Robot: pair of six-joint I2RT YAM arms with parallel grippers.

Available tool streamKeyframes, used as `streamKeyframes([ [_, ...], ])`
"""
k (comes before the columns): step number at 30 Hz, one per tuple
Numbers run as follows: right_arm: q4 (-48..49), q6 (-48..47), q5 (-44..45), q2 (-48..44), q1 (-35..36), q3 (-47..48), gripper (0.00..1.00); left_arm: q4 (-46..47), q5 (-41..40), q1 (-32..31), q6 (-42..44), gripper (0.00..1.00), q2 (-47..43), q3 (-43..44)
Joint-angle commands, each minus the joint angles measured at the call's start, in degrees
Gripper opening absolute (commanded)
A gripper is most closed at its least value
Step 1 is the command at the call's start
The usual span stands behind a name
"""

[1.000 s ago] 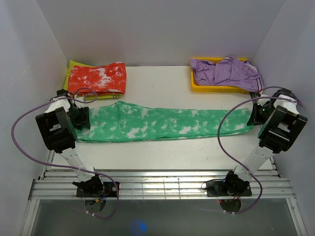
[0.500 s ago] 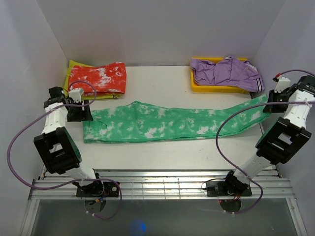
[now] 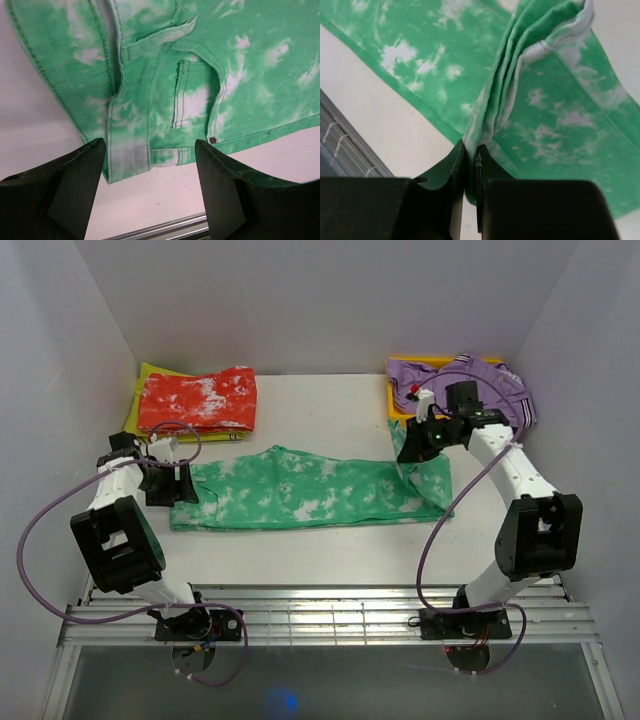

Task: Fold and stack the trousers
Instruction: Fold the trousers

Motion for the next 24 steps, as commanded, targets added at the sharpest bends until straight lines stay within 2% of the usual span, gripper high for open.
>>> streamKeyframes([
  [1,11.55,11.53,-0.96,-0.69,6.60,-5.89,0.08,-0.07,1.49,-0.37,-0.81,0.84,-0.44,0.07],
  [7,22.81,18.57,1.50,1.68,16.53,-10.81,0.08,0.81,1.32,-0.37,-1.25,0.88,-0.26,-2.20],
  [15,26.06,27.27,4.58,6.68,21.99,-10.38,0.08,2.04,0.18,-0.46,-3.09,0.91,2.81,-4.23],
  [24,26.33,30.44,5.46,13.89,27.00,-3.89,0.08,3.10,0.18,-0.46,-2.74,0.94,0.62,-6.34],
])
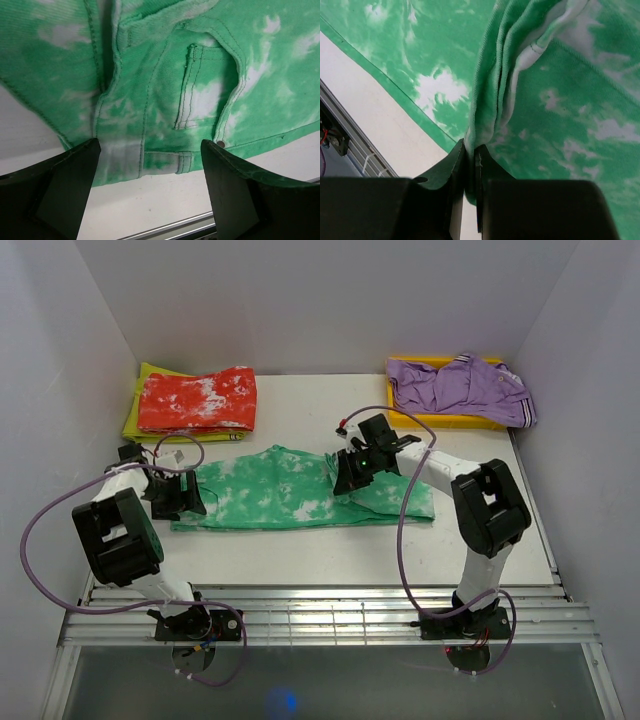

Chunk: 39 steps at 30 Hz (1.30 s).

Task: Fold and stack the trousers
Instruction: Fold the trousers

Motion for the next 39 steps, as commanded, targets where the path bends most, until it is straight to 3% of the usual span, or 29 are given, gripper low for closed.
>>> streamKeyframes([
  [1,2.90,2.99,-0.49,0.59,2.08,4.89,0.08,0.39,0.24,-0.20,0.16,0.94,-2.68,-1.90],
  [18,6.68,8.09,-0.83,6.47,6.66,6.47,0.08,0.92,0.33,-0.37,0.96,0.96,-4.09,-3.93],
  [21,7.29,8.88,-1.53,7.18,6.75,7.09,0.22,0.57,0.42,-0.29,1.39,0.96,-4.61,-3.58],
  [25,8.26,9.50,-2.33,7.00,7.36,8.40,0.08,0.39,0.86,-0.29,1.75,0.96,-5.41,-3.23],
  [35,8.88,13.54,-2.07,8.22,9.56,8.93,0.08,-0.14,0.77,-0.37,1.04,0.97,-5.32,-2.52],
  [36,8.97,13.54,-1.63,8.67,9.56,8.93,0.11,-0.31,0.77,-0.46,1.04,0.97,-5.41,-2.52],
  [37,8.97,13.54,-1.10,9.11,9.65,8.93,0.26,-0.40,0.68,-0.37,1.13,0.97,-5.67,-2.52],
  [39,8.79,13.36,-0.83,10.08,9.47,9.37,0.45,-0.75,0.68,-0.46,1.39,0.97,-6.19,-2.43],
])
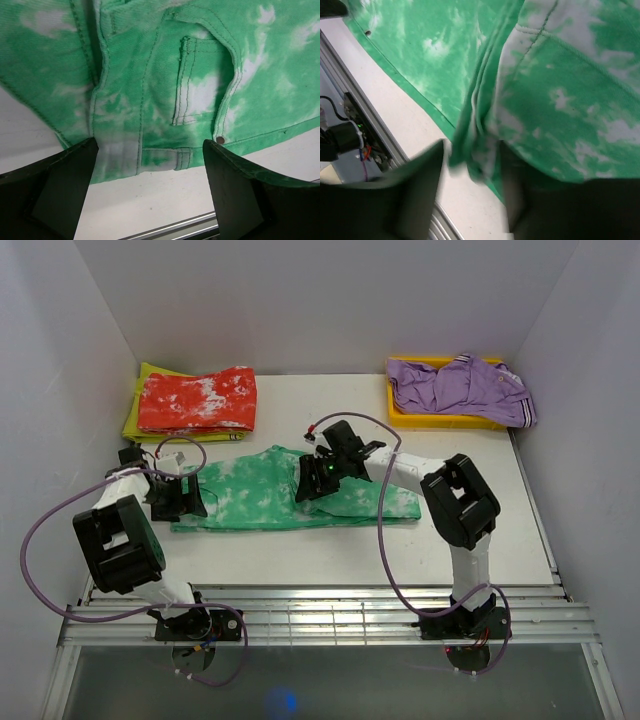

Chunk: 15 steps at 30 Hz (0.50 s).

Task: Fold and stack the trousers
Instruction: Fold the trousers

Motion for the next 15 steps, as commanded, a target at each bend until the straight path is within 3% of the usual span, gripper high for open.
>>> streamKeyframes([
  [1,1.93,0.16,-0.07,1.66,0.36,2.27,0.61,-2.81,1.57,-0.24,0.39,0.98,-4.03,0.58],
  [3,2.01,-0.54,-1.90,1.05,0.27,3.32,0.84,-3.51,4.03,-0.24,1.00,0.98,-5.44,1.37],
  [6,0.44,-4.05,-5.33,-1.66,0.18,6.66,0.91,-4.48,10.44,-0.24,1.45,0.98,-10.35,3.56],
  [10,-5.71,-13.18,-8.59,-7.90,-3.06,8.87,0.87,-7.98,16.51,-0.33,0.92,0.98,-13.26,9.19],
  [12,-11.93,-19.57,-12.35,-11.07,-7.89,7.55,0.81,-9.57,20.29,-0.24,0.57,0.98,-13.00,11.12],
  [15,-22.72,-28.20,-14.39,-13.89,-16.58,4.74,0.81,-10.90,23.98,-0.33,-0.31,0.98,-12.56,12.62],
])
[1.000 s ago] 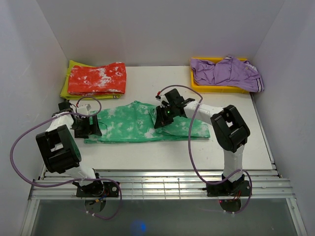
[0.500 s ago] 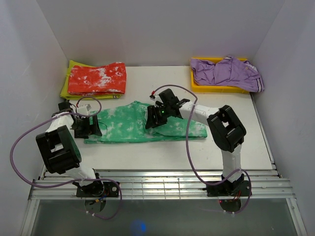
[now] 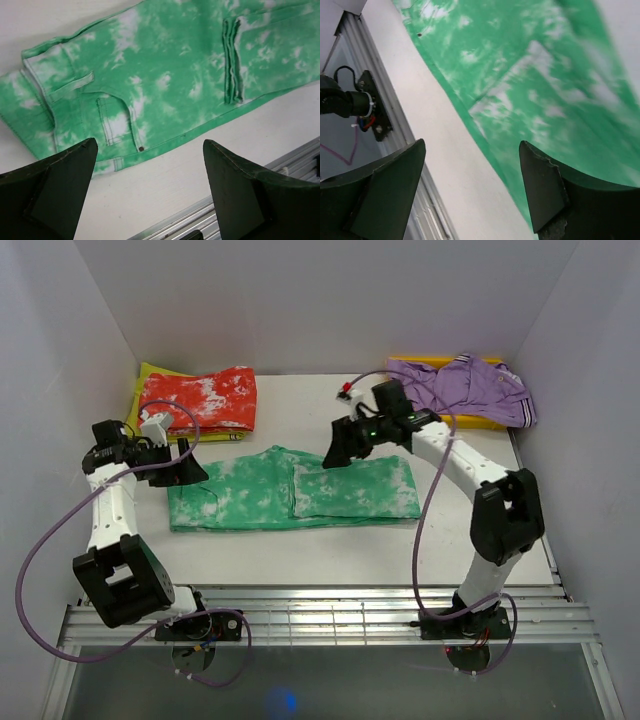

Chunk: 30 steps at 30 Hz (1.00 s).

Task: Fold and stack the trousers
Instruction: Fold the trousers

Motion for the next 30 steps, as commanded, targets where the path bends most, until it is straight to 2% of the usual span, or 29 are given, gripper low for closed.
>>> streamKeyframes([
  [1,-15.24,-16.86,-4.58,-4.40,-10.91,-2.58,0.80,-3.34,9.02,-0.31,-0.68,0.98,-0.80,1.52],
  [2,-17.70,-18.91,-4.67,-5.02,-16.33,-3.56,0.80,-2.99,9.99,-0.57,-0.86,0.97,-0.80,1.35],
  [4,-23.14,-24.79,-3.72,-5.55,-21.46,-5.23,0.79,-1.24,13.06,-1.53,-2.17,0.95,-0.63,1.00],
  [5,-24.22,-26.04,-3.27,-6.07,-26.36,-6.37,0.79,-0.27,13.51,-3.80,-3.14,0.91,-0.37,0.73],
  [7,-26.32,-28.06,-2.57,-6.08,-30.95,-6.99,0.79,2.80,13.42,-7.06,-6.20,0.87,0.59,1.08],
  [8,-26.51,-29.12,-2.48,-5.99,-35.59,-7.52,0.79,3.95,13.42,-11.08,-7.27,0.85,0.95,1.52],
  [10,-27.56,-30.62,-3.61,-5.20,-38.70,-7.70,0.80,7.19,13.60,-15.32,-9.90,0.79,1.65,1.61],
  [11,-28.44,-31.41,-3.97,-3.81,-40.54,-7.78,0.80,11.65,14.90,-18.82,-13.74,0.77,2.79,1.35],
  [13,-30.63,-32.99,-6.51,-1.69,-41.34,-7.35,0.82,16.94,16.93,-22.00,-16.58,0.65,5.25,1.34],
  [14,-31.95,-33.34,-7.30,0.41,-41.43,-7.17,0.84,18.53,18.50,-26.63,-19.55,0.60,8.65,1.78],
  [15,-32.14,-33.52,-9.05,1.12,-41.52,-7.69,0.87,20.46,19.39,-28.07,-21.15,0.55,10.17,2.66],
  [16,-31.88,-33.18,-9.76,1.65,-41.44,-8.48,0.89,23.88,20.01,-29.39,-22.56,0.54,11.83,3.19],
  [20,-24.51,-28.00,-10.30,2.01,-41.17,-13.40,0.94,28.12,21.68,-37.02,-26.79,0.49,20.01,8.10],
  [26,-12.82,-21.14,-9.16,5.51,-39.68,-18.33,0.91,33.93,21.33,-40.74,-33.46,0.37,33.37,12.51],
  [29,-8.77,-18.85,-7.40,8.51,-38.36,-18.86,0.88,30.51,17.48,-40.48,-31.54,0.31,38.73,12.69],
  [30,-8.24,-18.32,-6.61,9.30,-38.27,-18.86,0.84,29.63,16.77,-40.39,-30.66,0.29,39.79,12.60],
])
